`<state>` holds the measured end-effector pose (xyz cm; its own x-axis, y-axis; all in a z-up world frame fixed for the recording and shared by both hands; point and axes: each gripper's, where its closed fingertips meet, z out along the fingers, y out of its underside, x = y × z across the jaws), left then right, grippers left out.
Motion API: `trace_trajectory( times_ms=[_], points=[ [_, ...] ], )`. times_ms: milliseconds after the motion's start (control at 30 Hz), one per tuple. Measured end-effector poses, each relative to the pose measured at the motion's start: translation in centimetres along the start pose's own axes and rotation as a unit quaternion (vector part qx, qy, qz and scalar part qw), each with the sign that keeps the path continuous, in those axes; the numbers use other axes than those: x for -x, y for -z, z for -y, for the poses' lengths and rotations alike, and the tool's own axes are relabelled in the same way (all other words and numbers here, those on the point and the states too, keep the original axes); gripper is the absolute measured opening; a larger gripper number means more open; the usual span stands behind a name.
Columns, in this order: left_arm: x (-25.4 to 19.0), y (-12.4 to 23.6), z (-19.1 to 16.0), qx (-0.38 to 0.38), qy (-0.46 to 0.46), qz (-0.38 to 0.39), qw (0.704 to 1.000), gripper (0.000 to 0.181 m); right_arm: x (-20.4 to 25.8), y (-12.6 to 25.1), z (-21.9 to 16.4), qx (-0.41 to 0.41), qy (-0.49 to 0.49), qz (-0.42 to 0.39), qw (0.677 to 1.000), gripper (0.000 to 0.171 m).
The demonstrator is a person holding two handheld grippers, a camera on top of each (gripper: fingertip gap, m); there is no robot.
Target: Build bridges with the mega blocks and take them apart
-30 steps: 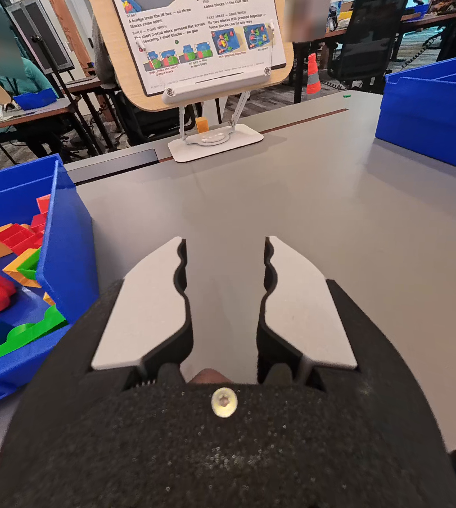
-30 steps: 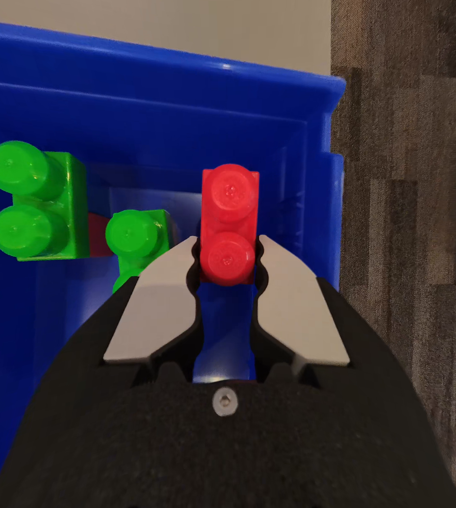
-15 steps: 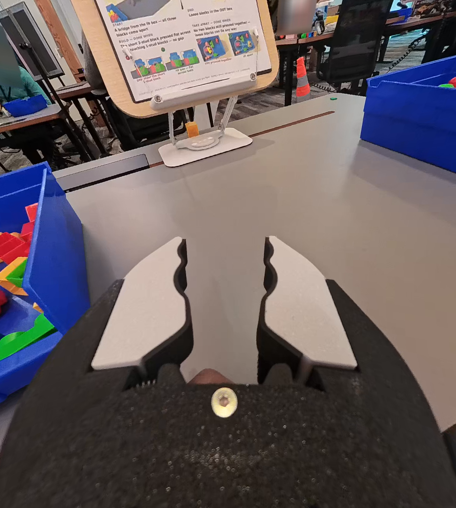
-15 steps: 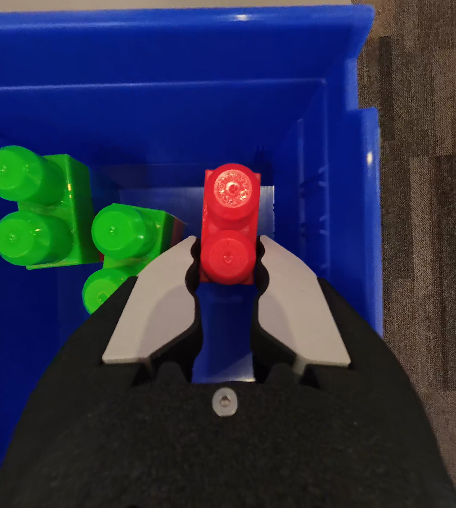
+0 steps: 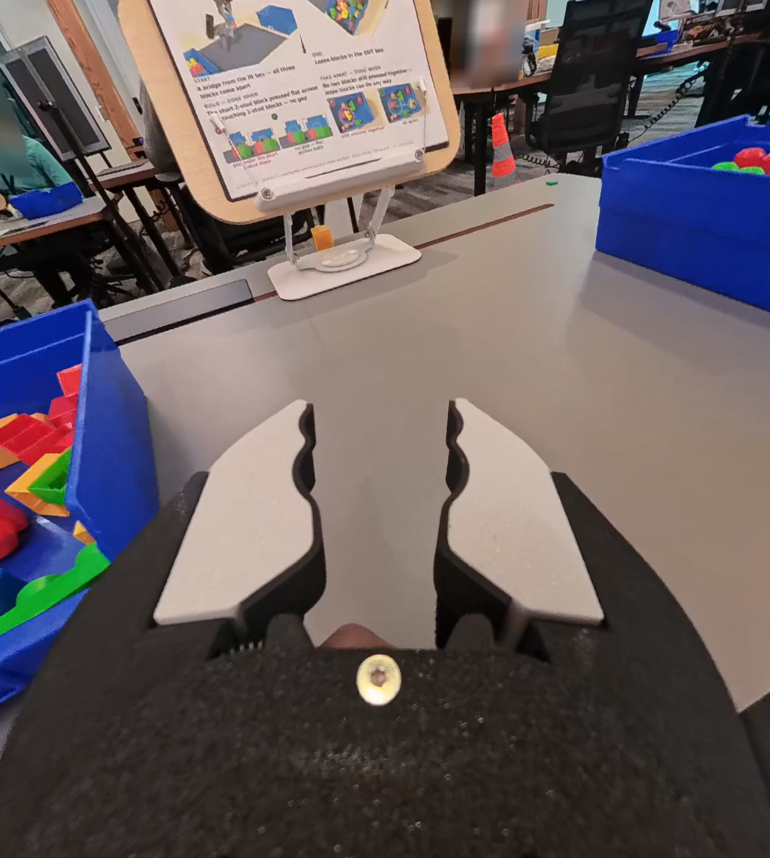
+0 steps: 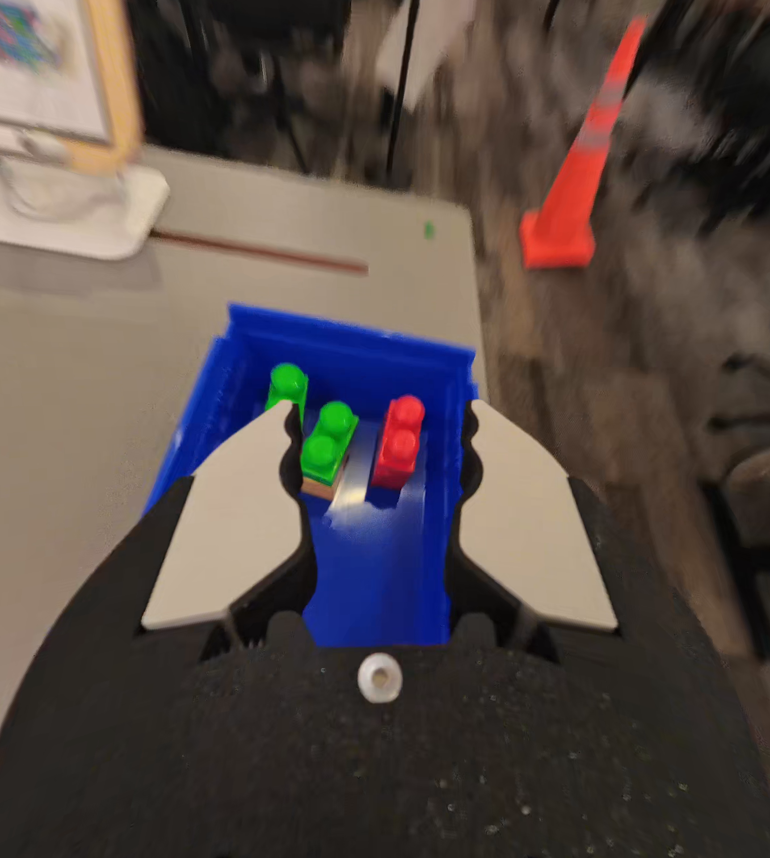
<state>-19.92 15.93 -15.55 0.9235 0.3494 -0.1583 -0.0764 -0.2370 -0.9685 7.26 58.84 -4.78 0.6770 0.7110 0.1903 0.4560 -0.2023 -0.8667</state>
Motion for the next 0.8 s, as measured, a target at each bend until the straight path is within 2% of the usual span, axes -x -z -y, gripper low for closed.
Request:
trace_trajectory(
  times_ms=[67,133,200,267,367,500,567,700,800],
  points=[
    [0.1,0.0,0.2,0.001,0.011,-0.006,1.000,0.056,2.2,4.6,2.0,-0.092,0.050,-0.024,0.994,0.068],
    [0.5,0.0,0.2,0.001,0.022,0.000,1.000,0.057,5.6,8.0,2.0,-0.168,0.091,-0.027,0.981,0.069],
    [0.5,-0.1,0.2,0.003,0.032,0.002,0.999,0.060,9.5,10.1,0.5,-0.220,0.097,-0.005,0.971,0.060],
    [0.8,-0.1,0.3,-0.001,0.041,0.012,0.999,0.061,13.1,10.7,-1.8,-0.239,0.078,0.036,0.967,0.062],
    [0.9,-0.3,0.3,-0.006,0.048,0.026,0.998,0.062,17.2,10.7,-4.4,-0.255,0.037,0.090,0.962,0.059],
    [1.3,-0.8,0.2,-0.010,0.050,0.053,0.997,0.064,22.9,8.7,-7.2,-0.222,0.009,0.160,0.962,0.058],
    [1.7,-1.4,-0.2,-0.003,0.071,0.065,0.995,0.068,25.2,7.0,-8.4,-0.196,0.024,0.164,0.966,0.060],
    [2.8,-2.5,-1.1,0.006,0.090,0.085,0.992,0.073,28.6,4.4,-9.4,-0.173,0.036,0.180,0.968,0.075],
    [3.2,-2.4,-1.5,0.010,0.114,0.078,0.990,0.077,29.9,3.3,-9.1,-0.163,0.024,0.200,0.966,0.081]
  ],
)
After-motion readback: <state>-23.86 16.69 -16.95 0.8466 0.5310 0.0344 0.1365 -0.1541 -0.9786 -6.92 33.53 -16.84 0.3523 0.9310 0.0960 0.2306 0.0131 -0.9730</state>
